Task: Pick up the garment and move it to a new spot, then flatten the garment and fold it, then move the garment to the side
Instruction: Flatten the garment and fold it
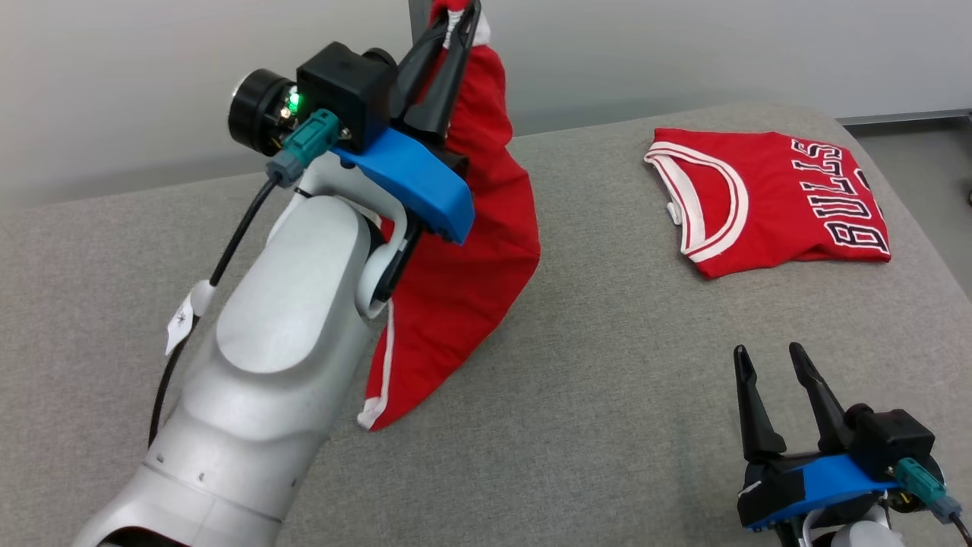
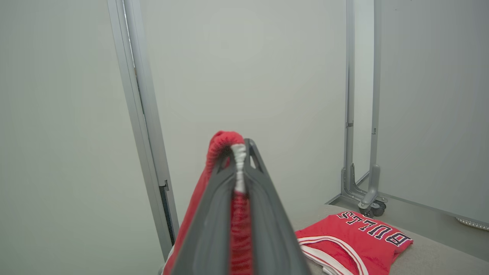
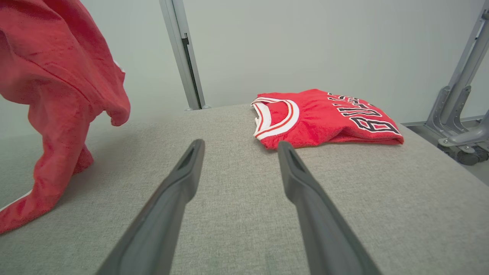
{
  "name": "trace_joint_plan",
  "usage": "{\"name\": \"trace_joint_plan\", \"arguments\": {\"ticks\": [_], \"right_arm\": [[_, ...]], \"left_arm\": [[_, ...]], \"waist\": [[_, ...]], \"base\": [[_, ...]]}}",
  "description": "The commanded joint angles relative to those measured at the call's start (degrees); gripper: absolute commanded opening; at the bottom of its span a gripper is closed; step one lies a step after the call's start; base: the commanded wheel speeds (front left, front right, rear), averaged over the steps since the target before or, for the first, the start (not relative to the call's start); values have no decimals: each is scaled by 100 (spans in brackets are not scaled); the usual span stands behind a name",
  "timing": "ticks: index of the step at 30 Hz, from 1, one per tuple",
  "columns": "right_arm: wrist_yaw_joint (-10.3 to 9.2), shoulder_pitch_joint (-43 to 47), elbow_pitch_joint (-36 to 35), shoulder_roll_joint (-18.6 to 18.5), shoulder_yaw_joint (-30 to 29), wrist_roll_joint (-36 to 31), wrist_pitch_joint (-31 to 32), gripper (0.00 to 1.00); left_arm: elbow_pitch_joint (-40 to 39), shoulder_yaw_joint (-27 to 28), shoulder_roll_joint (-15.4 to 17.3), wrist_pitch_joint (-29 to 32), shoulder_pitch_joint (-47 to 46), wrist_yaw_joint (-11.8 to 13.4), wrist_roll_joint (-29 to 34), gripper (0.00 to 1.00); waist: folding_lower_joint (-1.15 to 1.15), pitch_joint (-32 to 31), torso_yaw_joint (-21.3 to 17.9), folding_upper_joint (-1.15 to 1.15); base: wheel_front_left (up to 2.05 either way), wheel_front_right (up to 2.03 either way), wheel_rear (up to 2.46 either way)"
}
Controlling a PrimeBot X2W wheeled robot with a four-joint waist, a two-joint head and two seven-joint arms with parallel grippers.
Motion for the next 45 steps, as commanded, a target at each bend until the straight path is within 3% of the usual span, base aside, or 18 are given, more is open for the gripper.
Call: {"name": "trace_joint_plan", "arguments": {"ticks": [1,12,17,22,27,28,29,37,41,45], "right_arm": [[4,24,-32,-8,-16,-19,-17,100],[4,187,40,-13,-72,-82,-17,100],[4,208,53,-11,-101,-139,-17,100],[3,288,87,-23,-101,-162,-17,100],[4,270,166,-21,-32,-133,-17,100],[4,265,184,-22,-24,-128,-18,100],[4,261,204,-22,-11,-120,-17,100],[4,369,269,-40,-107,-68,-18,100],[4,430,272,-39,-207,-85,-18,100],[4,457,237,-36,-217,-93,-17,100]], "left_arm": [[-36,-79,6,-80,91,-22,-69,0],[1,-622,305,-268,2718,-8,-550,0],[-109,-432,562,-376,3805,229,-820,0],[-331,-101,956,-460,4322,506,-976,0],[-514,83,1201,-483,4566,559,-1110,0],[-541,119,1212,-496,4576,569,-1117,25],[-560,131,1228,-520,4590,585,-1094,100],[-867,438,1149,-625,4719,885,-761,100],[-1445,922,1118,-624,4832,1092,-384,100],[-2048,1474,1032,-625,5059,1140,18,100]], "waist": [[0,11,45,0],[0,-171,584,0],[0,-246,836,0],[0,-272,1067,0],[0,-261,1163,0],[0,-268,1167,0],[0,-280,1166,0],[0,-437,1204,0],[0,-505,1288,0],[0,-622,1346,0]], "base": [[0,0,0],[0,0,0],[0,0,0],[0,0,0],[0,0,0],[0,0,0],[0,0,0],[0,0,0],[0,0,0],[0,0,0]]}}
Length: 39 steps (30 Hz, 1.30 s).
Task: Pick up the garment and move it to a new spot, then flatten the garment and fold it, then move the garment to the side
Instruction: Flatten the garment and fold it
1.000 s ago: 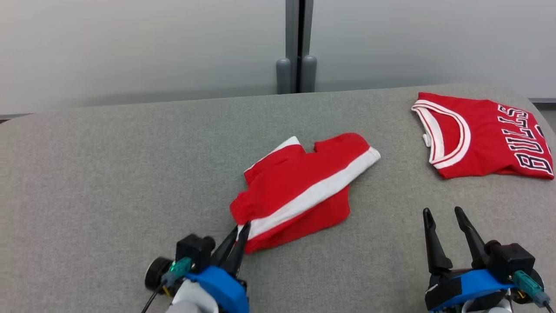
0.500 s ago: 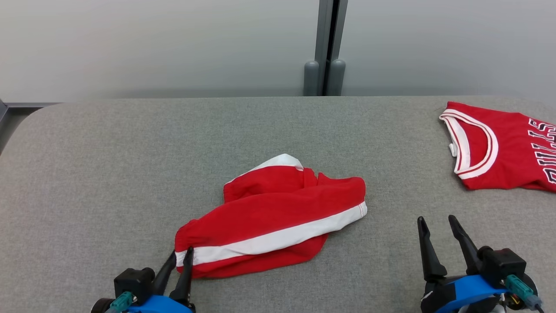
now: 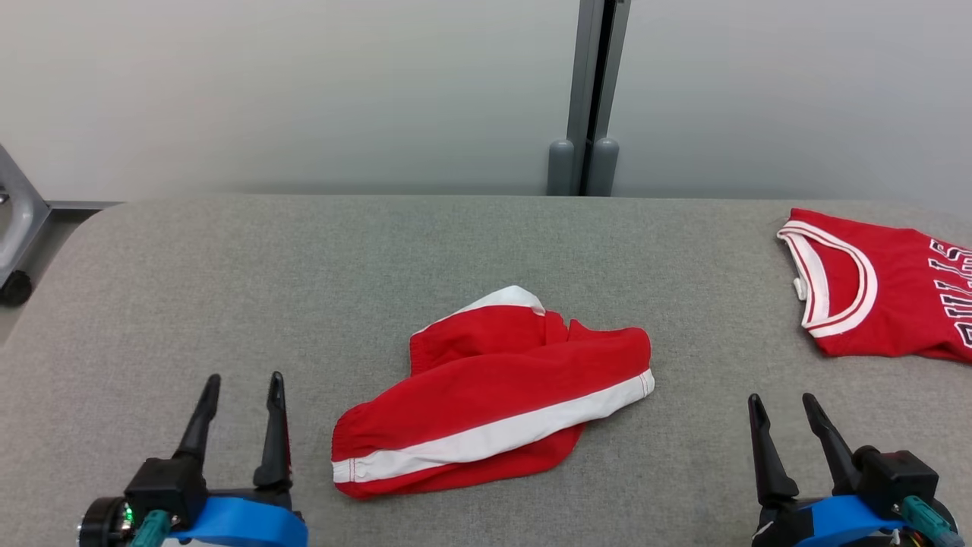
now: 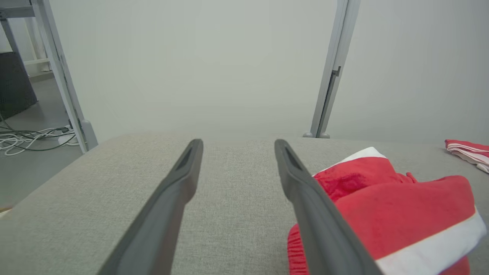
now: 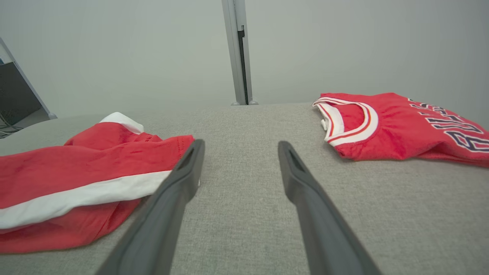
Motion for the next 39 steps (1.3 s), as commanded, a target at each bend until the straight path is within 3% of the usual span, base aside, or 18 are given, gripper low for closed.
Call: {"name": "trace_joint_plan", "arguments": {"ticks": [1,14,24,39], "right_arm": [[4,77,-30,-22,-1,-25,-16,100],[4,309,-253,-6,175,-137,-17,100],[4,552,-629,3,347,-132,56,100],[4,538,-595,3,343,-126,122,100]], "left_arm": [[-246,256,-29,-24,128,27,236,100],[-596,1165,-346,-25,769,-297,1097,100],[-455,1273,-564,-24,785,-521,1355,100],[-174,1487,-692,-26,639,-796,1510,100]], "waist": [[0,-55,21,1],[0,-214,100,1],[0,-247,110,1],[0,-224,46,1]], "base": [[0,0,0],[0,0,0],[0,0,0],[0,0,0]]}}
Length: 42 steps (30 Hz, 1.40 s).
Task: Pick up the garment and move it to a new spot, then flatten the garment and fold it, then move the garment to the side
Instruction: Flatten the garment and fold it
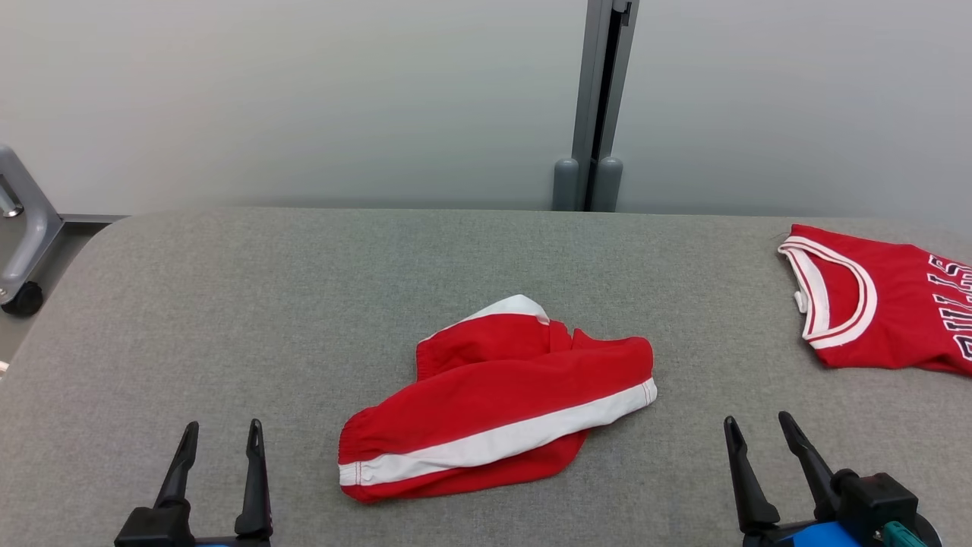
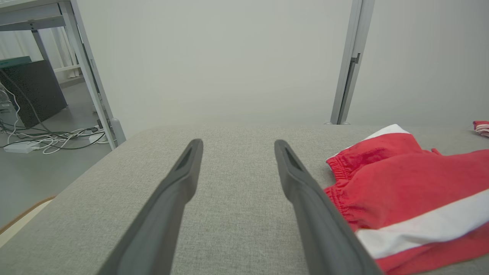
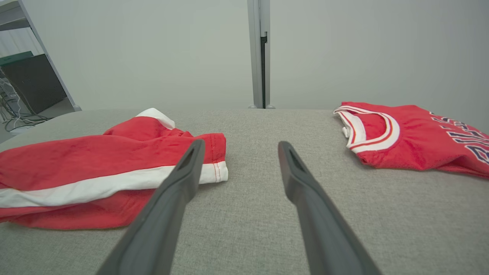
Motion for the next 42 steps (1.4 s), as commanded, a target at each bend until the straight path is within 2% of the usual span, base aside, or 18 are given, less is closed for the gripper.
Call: {"name": "trace_joint_plan", "arguments": {"ticks": [1,13,22,31,42], "right_arm": [[4,42,16,-8,-4,-3,2,100],[4,18,111,-8,9,5,-3,100],[4,-630,406,-60,204,-154,26,100],[3,-1751,1685,-246,664,-131,7,100],[3,-2865,3544,-344,1217,99,-105,100]], "left_arm": [[20,55,-2,-24,-94,-30,43,100],[83,103,-102,-25,-45,-125,135,100],[752,-608,-167,-24,-303,-353,-76,100],[1542,-1325,-56,-25,-733,-379,-351,100],[1829,-1792,1,-24,-1224,-382,-704,100]], "waist": [[0,-1,-1,-1],[0,-50,-18,-1],[0,48,1,-1],[0,404,23,-1],[0,887,123,-1]], "base": [[0,0,0],[0,0,0],[0,0,0],[0,0,0],[0,0,0]]}}
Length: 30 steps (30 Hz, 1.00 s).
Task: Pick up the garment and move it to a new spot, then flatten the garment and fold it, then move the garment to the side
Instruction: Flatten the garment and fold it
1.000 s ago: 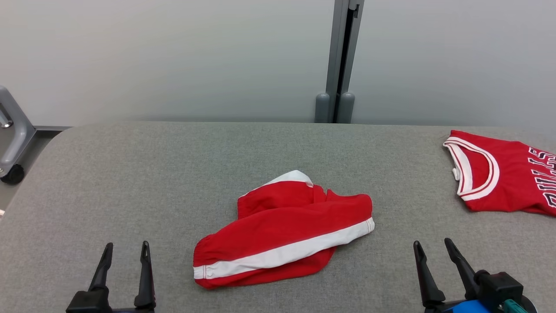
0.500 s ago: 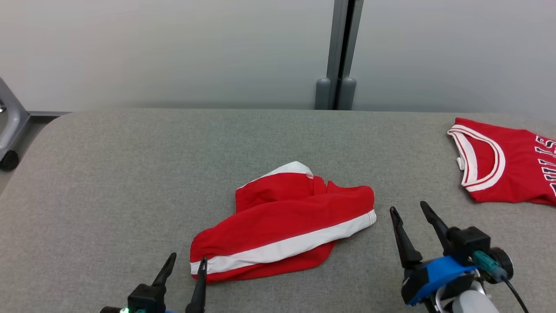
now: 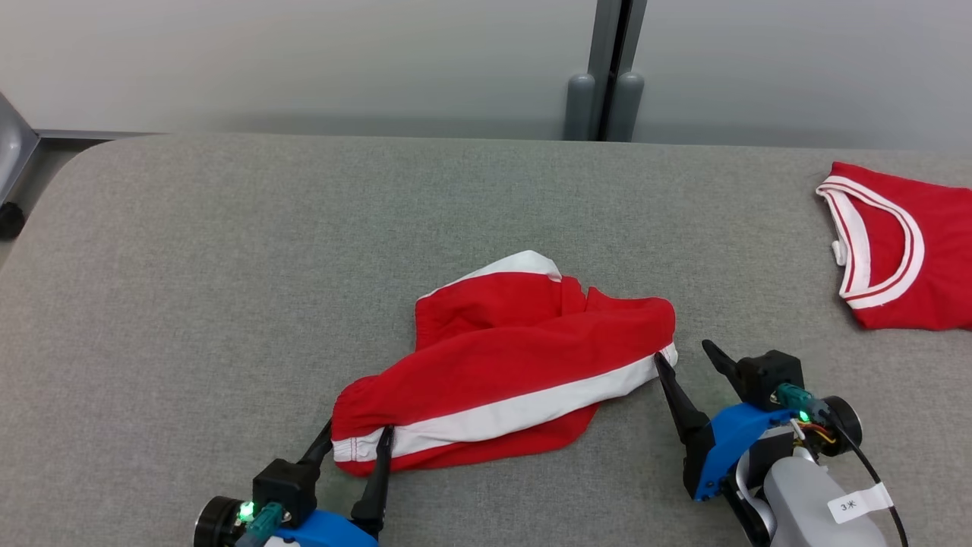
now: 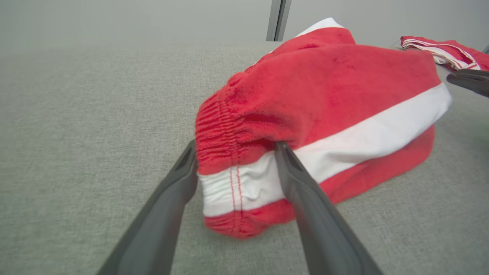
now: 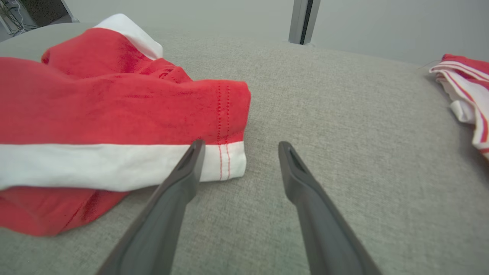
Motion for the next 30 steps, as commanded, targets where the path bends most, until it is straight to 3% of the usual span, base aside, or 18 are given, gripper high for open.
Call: {"name": "trace_joint_plan", "arguments": {"ticks": [1,9,10,12,13,19,25,30], "right_arm": [[4,-186,221,-24,74,57,-32,100],[4,-570,817,7,354,360,-52,100],[4,-573,883,27,383,412,-53,100],[4,-622,876,56,463,508,-54,7],[4,-620,841,71,511,575,-54,0],[3,-459,532,-49,558,827,-55,0],[4,-33,-442,-257,438,1010,-54,0],[4,-72,-1209,-487,320,1132,-55,0]], "left_arm": [[21,-68,-17,-24,-62,-6,-66,100],[-16,-425,-30,-25,-165,-7,-227,100],[11,-465,-33,-24,-165,-7,-255,63],[33,-520,-23,-25,-219,-7,-299,0],[24,-541,-29,-24,-239,-7,-329,0],[-77,-635,-13,-25,-198,-7,-442,0],[-700,-698,20,-25,-195,-7,-608,0],[-1270,-716,241,-25,-736,-7,-901,0]], "waist": [[-1,79,54,-1],[-1,252,189,-1],[-1,260,199,-1],[-1,276,216,-1],[-1,281,218,-1],[-1,202,191,-1],[-1,9,131,-1],[-1,-34,3,-1]], "base": [[0,0,0],[0,0,0],[0,0,0],[0,0,0],[0,0,0],[0,0,0],[0,0,0],[0,0,0]]}}
